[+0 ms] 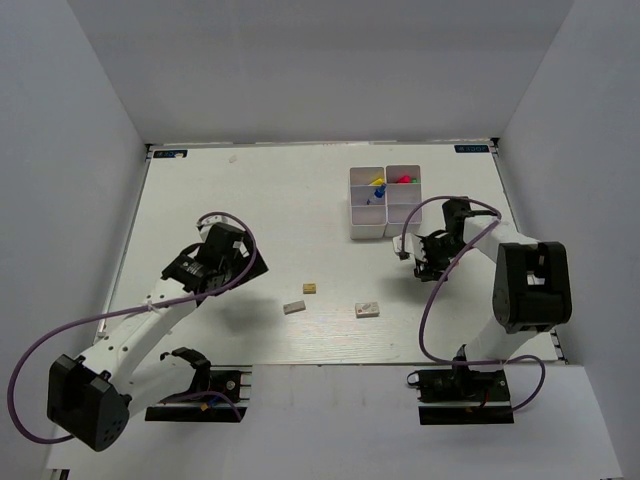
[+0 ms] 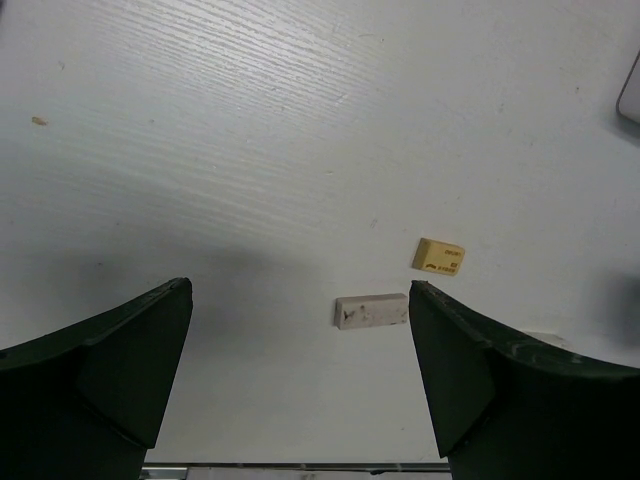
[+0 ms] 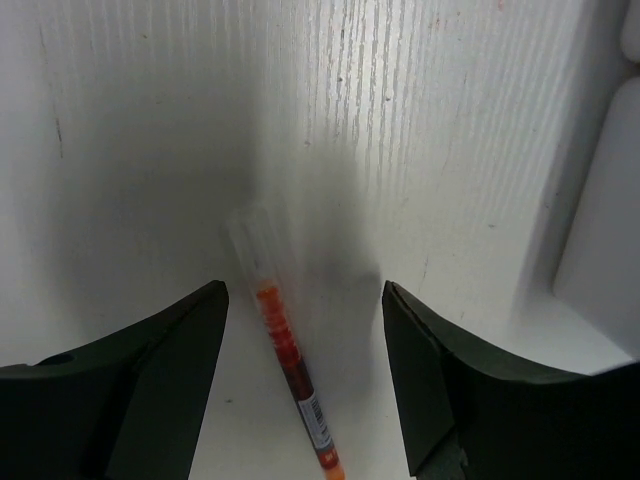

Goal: Sort the stationery into containers
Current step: Grab a piece of stationery with the right arm

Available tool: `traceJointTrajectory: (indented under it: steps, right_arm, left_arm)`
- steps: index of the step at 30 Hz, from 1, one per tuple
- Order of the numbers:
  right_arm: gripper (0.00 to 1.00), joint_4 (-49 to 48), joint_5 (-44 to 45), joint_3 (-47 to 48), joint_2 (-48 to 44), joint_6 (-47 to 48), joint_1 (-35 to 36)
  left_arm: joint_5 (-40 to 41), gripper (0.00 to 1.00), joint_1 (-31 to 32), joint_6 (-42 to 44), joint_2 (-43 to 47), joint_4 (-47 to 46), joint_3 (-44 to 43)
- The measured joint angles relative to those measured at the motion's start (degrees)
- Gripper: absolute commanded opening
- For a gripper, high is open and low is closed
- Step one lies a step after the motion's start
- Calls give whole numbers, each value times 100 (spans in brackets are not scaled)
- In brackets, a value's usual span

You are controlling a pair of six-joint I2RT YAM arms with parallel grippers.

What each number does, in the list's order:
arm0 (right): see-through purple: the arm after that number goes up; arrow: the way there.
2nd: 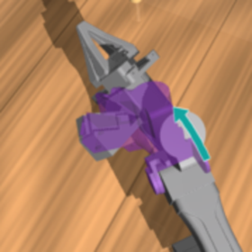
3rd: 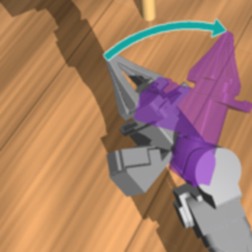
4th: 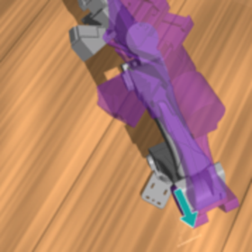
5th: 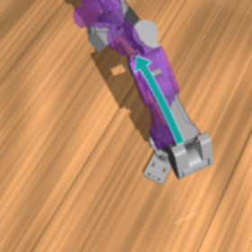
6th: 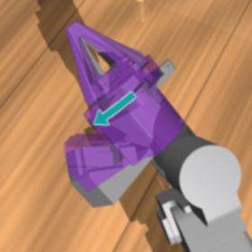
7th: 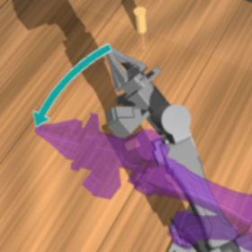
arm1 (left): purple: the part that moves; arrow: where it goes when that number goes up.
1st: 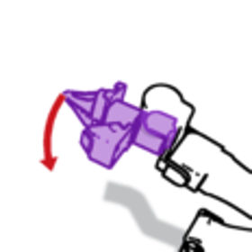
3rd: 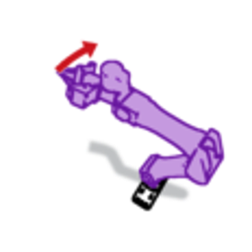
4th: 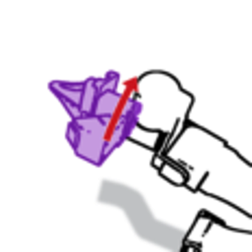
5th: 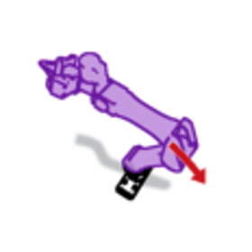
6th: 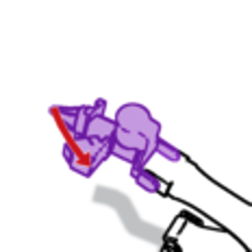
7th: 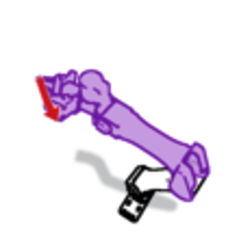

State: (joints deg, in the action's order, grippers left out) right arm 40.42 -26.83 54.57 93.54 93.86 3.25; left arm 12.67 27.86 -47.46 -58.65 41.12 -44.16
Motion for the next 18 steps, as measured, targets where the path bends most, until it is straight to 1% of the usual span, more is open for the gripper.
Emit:
traceJointTrajectory:
  steps: [3, 6, 9, 10, 13, 14, 16, 17, 18]
  right_arm:
    - [69, 74, 87, 177, 269, -7, 94]
    - [66, 87, 188, 249, 317, -9, 144]
    - [59, 142, 304, 280, 345, -20, 212]
    - [54, 168, 339, 299, 363, -24, 221]
    - [47, 256, 461, 354, 413, -20, 260]
    - [41, 302, 503, 369, 420, -15, 264]
    - [35, 350, 560, 378, 435, 9, 267]
    - [31, 393, 579, 380, 442, 9, 267]
    - [29, 444, 597, 387, 446, 15, 267]
  left_arm:
    - [7, 99, 0, -42, 72, 55, 4]
    - [24, 99, 0, -61, 109, 68, 11]
    - [28, 99, 0, -66, 129, 92, 31]
    - [28, 99, 0, -66, 131, 94, 33]
    - [46, 99, 0, -66, 133, 94, 33]
    - [55, 99, 0, -66, 133, 105, 31]
    - [105, 99, 0, -66, 131, 136, 22]
    - [129, 99, 0, -63, 129, 144, 17]
    - [151, 99, 0, -63, 129, 144, 17]
